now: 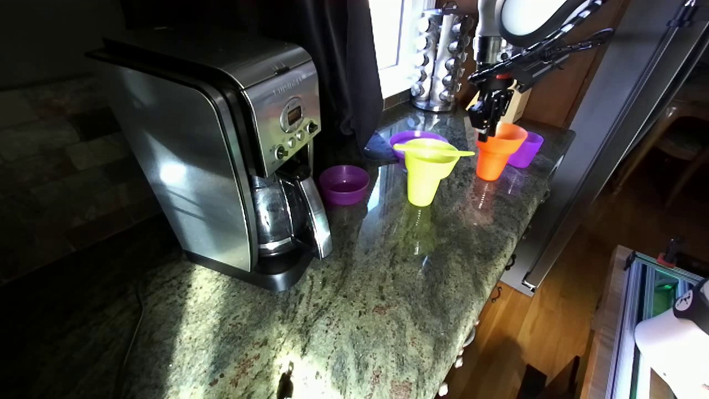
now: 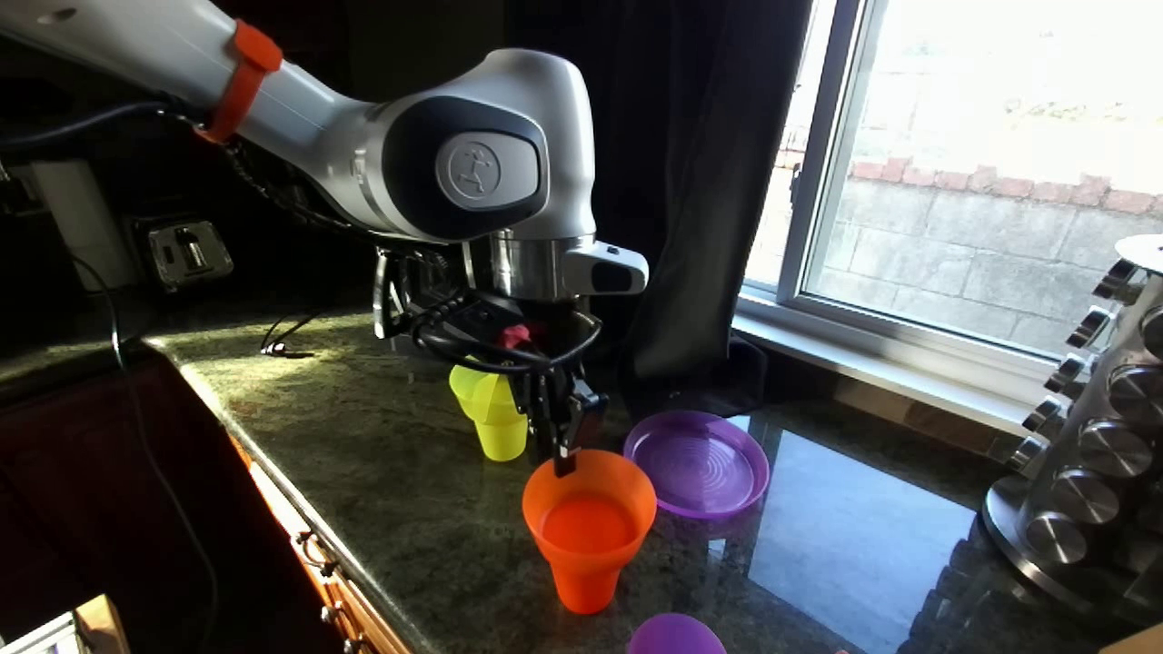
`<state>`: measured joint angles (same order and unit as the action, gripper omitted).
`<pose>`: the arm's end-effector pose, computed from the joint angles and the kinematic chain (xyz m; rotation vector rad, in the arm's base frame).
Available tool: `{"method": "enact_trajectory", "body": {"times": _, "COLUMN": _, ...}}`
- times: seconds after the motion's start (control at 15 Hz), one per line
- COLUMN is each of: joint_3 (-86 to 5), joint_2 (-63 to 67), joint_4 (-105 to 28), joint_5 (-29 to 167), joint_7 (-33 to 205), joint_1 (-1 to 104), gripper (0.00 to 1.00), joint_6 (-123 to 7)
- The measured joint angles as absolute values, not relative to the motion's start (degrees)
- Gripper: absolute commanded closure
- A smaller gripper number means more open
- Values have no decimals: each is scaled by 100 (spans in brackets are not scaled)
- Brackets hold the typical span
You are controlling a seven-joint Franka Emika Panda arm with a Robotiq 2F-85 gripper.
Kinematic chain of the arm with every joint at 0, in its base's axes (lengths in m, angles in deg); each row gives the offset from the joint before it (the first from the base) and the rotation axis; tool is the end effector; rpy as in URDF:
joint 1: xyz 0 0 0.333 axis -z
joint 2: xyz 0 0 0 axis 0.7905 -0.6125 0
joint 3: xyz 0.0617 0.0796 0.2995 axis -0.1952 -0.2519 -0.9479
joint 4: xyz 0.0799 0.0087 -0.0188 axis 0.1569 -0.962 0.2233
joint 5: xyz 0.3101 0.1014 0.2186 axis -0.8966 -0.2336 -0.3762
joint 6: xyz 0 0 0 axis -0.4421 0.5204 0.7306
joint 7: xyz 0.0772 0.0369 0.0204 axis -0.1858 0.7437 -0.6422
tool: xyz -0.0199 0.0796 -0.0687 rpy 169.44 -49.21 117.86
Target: Pick up the orange bowl and place it on top of the orange cup, pick up the orange knife and place it on top of the orange bowl
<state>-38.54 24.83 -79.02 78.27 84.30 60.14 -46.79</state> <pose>0.4710 -0.1255 0.3818 2.9709 -0.2522 -0.1099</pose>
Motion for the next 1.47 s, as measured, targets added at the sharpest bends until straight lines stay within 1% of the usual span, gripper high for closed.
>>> {"method": "enact_trajectory", "body": {"times": 0.13, "joint_3": -3854, "joint_2": 2483, "joint_4": -7902, "joint_5": 7827, "joint_7": 8431, "joint_1": 6014, "gripper": 20, "joint_6": -4679}}
{"method": "enact_trajectory", "body": {"times": 0.2, "joint_3": -3854, "joint_2": 2484, "joint_4": -7902, "joint_5": 7827, "joint_7": 8431, "joint_1": 6014, "gripper": 12, "joint_6": -4679}}
{"method": "enact_trajectory", "body": {"times": 0.33, "joint_3": -3850, "joint_2": 2490, "joint_4": -7901, "joint_5": 7827, "joint_7": 8438, "joint_1": 6016, "gripper": 0, "joint_6": -4679}}
{"method": "enact_trajectory", "body": {"times": 1.0, "joint_3": -3474, "joint_2": 2900, "joint_4": -7588, "joint_5": 7751, "joint_7": 8465, "joint_1": 6325, "gripper": 0, "joint_6": -4666}}
{"method": "enact_trajectory", "body": {"times": 1.47, "joint_3": -3461, "joint_2": 2907, "joint_4": -7559, "joint_5": 7738, "joint_7": 8485, "joint_1": 6352, "gripper": 0, "joint_6": -4665}}
